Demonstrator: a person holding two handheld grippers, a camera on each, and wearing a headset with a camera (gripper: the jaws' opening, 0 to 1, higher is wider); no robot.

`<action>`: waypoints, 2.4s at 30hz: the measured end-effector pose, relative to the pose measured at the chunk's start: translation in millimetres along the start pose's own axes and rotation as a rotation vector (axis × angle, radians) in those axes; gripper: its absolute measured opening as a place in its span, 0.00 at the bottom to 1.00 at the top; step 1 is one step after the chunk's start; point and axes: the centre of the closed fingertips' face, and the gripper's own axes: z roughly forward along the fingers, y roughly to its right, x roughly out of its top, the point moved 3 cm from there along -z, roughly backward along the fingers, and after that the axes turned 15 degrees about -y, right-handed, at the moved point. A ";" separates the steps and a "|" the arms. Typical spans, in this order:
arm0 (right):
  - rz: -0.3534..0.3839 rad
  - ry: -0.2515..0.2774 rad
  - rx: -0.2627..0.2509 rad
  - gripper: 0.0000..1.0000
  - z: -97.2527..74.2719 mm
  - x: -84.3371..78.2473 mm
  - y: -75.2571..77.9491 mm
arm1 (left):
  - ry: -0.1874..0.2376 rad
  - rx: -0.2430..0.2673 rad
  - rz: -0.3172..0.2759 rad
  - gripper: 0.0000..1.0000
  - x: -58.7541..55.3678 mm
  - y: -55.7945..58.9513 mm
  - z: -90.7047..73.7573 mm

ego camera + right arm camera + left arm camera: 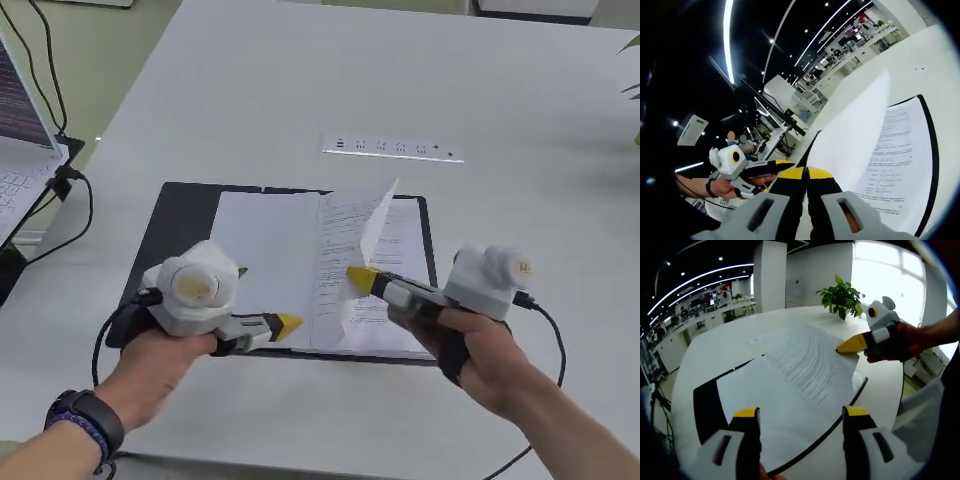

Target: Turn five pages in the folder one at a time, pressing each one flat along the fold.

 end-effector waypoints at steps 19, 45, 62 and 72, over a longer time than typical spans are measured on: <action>-0.087 -0.127 0.107 0.00 68.9 -5.4 -45.8 | 0.037 0.126 -0.112 0.68 -42.0 -50.8 -64.4; -0.057 -0.285 0.131 0.00 156.8 -31.4 -53.3 | 0.060 0.180 -0.261 0.68 -102.5 -68.4 -103.9; 0.029 -0.378 0.044 0.00 194.7 -58.2 -25.6 | 0.060 0.167 -0.274 0.68 -119.4 -68.8 -104.8; 0.078 -0.414 0.016 0.00 204.2 -69.7 -11.3 | 0.065 0.150 -0.266 0.68 -118.6 -73.1 -97.2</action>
